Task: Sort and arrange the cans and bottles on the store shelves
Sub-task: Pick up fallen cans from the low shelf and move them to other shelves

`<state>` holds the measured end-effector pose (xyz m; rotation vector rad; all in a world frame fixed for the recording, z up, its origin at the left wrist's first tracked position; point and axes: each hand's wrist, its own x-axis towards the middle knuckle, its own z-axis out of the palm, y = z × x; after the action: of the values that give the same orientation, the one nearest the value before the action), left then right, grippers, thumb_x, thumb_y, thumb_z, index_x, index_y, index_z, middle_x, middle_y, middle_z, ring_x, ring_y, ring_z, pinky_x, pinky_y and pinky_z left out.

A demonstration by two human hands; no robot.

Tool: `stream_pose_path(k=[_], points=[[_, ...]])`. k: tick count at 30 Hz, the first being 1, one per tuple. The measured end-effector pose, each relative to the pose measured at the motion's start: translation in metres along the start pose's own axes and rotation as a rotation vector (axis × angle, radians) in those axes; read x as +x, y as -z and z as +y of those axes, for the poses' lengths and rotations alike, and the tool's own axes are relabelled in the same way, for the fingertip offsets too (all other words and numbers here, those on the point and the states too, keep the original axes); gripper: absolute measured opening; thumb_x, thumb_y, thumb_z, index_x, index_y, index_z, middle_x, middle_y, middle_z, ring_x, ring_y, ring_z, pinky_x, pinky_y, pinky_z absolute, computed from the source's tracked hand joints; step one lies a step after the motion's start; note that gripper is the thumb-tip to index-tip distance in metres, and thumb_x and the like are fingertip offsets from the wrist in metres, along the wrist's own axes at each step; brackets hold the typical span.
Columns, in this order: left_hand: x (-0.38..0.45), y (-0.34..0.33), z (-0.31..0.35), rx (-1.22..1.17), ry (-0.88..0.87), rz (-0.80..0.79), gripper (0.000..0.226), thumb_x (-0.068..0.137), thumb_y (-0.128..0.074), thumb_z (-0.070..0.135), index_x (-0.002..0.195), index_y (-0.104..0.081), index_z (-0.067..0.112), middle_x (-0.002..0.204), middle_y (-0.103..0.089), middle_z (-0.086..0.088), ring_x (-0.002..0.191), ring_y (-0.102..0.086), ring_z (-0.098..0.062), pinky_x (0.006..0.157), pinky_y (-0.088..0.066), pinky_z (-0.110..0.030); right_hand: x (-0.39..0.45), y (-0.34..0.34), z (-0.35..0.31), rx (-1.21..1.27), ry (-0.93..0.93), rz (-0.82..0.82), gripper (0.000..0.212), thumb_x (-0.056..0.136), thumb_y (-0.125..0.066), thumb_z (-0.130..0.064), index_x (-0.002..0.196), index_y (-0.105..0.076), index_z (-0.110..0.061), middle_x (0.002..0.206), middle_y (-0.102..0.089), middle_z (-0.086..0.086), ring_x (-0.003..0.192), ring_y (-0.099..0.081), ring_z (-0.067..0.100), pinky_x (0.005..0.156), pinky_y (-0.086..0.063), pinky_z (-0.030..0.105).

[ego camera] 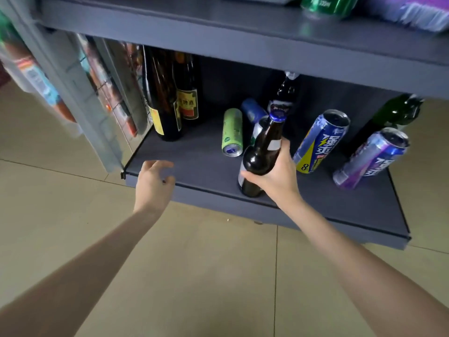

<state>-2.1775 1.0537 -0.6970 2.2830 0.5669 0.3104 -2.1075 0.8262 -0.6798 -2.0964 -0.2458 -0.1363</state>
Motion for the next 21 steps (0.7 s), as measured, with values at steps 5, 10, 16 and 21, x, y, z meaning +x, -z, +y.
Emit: stream_pose_path(k=[5,10,16,21], points=[[0.005,-0.014,0.005,-0.018,-0.005,-0.065,0.032,0.089,-0.049,0.001,0.119,-0.058,0.007,0.125,-0.047,-0.012,0.085,-0.047,-0.016,0.077,-0.034,-0.022,0.009,0.003,0.01,-0.032,-0.033,0.052,0.084,0.058,-0.086,-0.018,0.125,-0.035,-0.014,0.118,-0.05,-0.003,0.107,-0.047,0.01,0.085,-0.035,0.016],[0.017,-0.042,0.028,-0.041,-0.054,-0.128,0.033,0.088,-0.05,0.005,0.121,-0.056,0.01,0.125,-0.046,-0.01,0.103,-0.054,-0.024,0.08,-0.037,-0.023,0.008,0.027,0.027,-0.049,-0.079,0.139,0.085,0.059,-0.086,-0.02,0.125,-0.033,-0.012,0.122,-0.051,0.003,0.114,-0.049,0.018,0.094,-0.039,0.027],[0.037,-0.092,0.077,-0.179,-0.138,-0.279,0.056,0.08,-0.066,0.016,0.131,-0.042,0.017,0.125,-0.048,-0.006,0.108,-0.052,-0.022,0.085,-0.04,-0.027,0.007,0.055,0.04,-0.1,-0.122,0.053,0.084,0.06,-0.086,-0.019,0.121,-0.029,-0.018,0.126,-0.049,0.004,0.117,-0.047,0.018,0.094,-0.037,0.027],[0.056,-0.131,0.116,-0.148,-0.277,-0.327,0.082,0.076,-0.074,0.025,0.142,-0.026,0.031,0.135,-0.037,-0.006,0.103,-0.05,-0.019,0.083,-0.039,-0.026,-0.001,0.068,0.054,-0.209,-0.146,-0.061,0.092,0.06,-0.085,-0.013,0.134,-0.031,-0.015,0.129,-0.044,0.005,0.116,-0.049,0.022,0.097,-0.04,0.034]])
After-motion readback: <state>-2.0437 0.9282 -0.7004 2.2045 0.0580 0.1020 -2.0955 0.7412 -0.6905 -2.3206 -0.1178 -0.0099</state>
